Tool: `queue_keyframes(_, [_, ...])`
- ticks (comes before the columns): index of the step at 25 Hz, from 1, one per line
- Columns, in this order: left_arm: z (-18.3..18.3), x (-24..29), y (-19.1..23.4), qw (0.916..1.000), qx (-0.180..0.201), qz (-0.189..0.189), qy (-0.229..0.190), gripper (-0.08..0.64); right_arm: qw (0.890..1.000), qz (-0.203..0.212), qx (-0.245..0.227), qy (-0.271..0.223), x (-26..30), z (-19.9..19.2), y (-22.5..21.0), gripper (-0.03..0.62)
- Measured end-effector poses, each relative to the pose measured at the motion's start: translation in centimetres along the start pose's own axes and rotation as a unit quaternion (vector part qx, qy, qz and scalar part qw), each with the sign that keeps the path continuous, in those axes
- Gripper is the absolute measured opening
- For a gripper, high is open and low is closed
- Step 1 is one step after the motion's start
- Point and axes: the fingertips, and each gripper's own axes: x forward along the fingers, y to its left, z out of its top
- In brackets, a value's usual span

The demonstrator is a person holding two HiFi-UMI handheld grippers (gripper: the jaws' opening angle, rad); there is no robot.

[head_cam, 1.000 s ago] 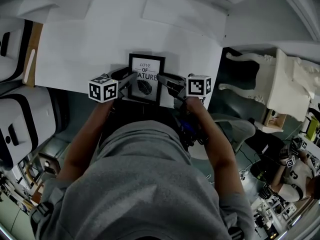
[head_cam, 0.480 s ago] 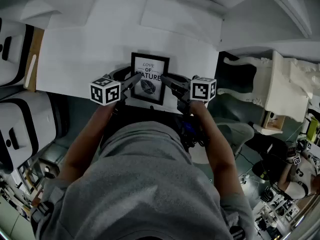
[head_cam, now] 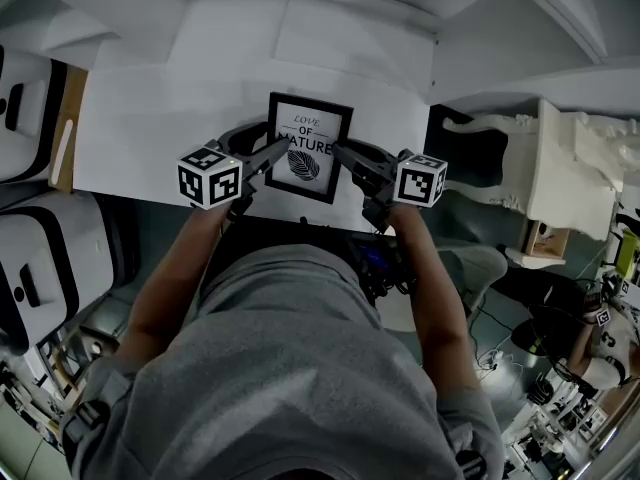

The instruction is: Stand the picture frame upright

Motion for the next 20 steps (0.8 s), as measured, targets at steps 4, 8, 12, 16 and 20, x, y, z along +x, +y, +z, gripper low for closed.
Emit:
queue_keyframes(4, [3.1,2.5,-2.3,0.9995,0.016,-0.026,-0.009,0.227,1.000,0.000,-0.016,-0.012,-3.0,3.2,-0.1,0.083])
queue_keyframes(8, [5.5,1.6,-4.1,0.9980,0.039,-0.042,-0.028,0.227,0.998,0.004,-0.047,-0.031,-3.7,5.1,2.4,0.083])
queue_keyframes(12, [7.8,-0.2,-5.6,0.9949,0.064,-0.054,-0.055,0.227,0.995,0.004,-0.077,-0.058,-4.0,6.4,5.2,0.083])
queue_keyframes(16, [9.7,-1.5,-7.0,0.9892,0.093,-0.076,-0.084,0.227,0.990,0.006,-0.109,-0.091,-4.5,6.9,7.4,0.083])
queue_keyframes(20, [12.1,-3.1,-9.4,0.9807,0.129,-0.093,-0.114,0.227,0.981,0.003,-0.149,-0.124,-5.5,8.0,10.4,0.083])
